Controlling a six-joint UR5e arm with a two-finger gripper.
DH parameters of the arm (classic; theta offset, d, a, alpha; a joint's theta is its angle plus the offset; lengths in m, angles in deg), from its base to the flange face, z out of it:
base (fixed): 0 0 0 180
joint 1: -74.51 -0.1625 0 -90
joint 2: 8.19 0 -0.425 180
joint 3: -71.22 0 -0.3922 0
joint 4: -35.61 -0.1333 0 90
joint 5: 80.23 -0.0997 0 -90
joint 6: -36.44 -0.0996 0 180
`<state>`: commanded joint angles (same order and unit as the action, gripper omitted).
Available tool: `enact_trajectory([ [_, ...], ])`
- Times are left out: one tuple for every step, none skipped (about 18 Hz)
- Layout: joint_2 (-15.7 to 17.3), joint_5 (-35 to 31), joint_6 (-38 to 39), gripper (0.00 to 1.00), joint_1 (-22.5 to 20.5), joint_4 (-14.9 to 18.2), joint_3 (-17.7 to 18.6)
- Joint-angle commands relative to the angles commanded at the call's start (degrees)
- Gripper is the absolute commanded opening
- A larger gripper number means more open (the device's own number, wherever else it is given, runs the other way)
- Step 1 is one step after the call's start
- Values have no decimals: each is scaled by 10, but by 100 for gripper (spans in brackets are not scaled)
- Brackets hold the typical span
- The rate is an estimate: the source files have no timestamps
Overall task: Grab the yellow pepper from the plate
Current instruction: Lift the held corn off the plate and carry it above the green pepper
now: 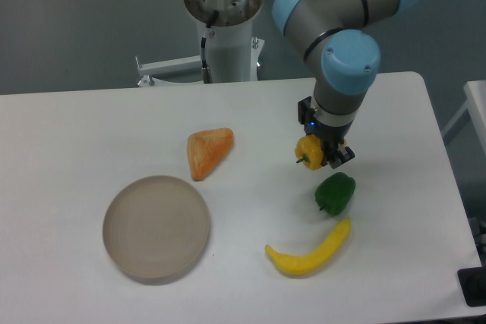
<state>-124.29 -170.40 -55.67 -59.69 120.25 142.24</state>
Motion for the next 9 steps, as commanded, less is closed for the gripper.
enact_trajectory([
  [-3,0,0,0,0,-1,-4],
  [-3,0,0,0,1,-3,-4],
  [-4,-1,1,0,1,-4,-3],
  [-4,-1,1,0,1,-4,-3],
  [-5,-1,1,0,1,-4,-3],
  [-6,-1,1,0,1,-4,-3],
  [-6,-1,1,0,1,-4,-4],
  [-6,-1,1,0,1,-4,-3],
  [-6,0,1,0,1,-4,-3],
])
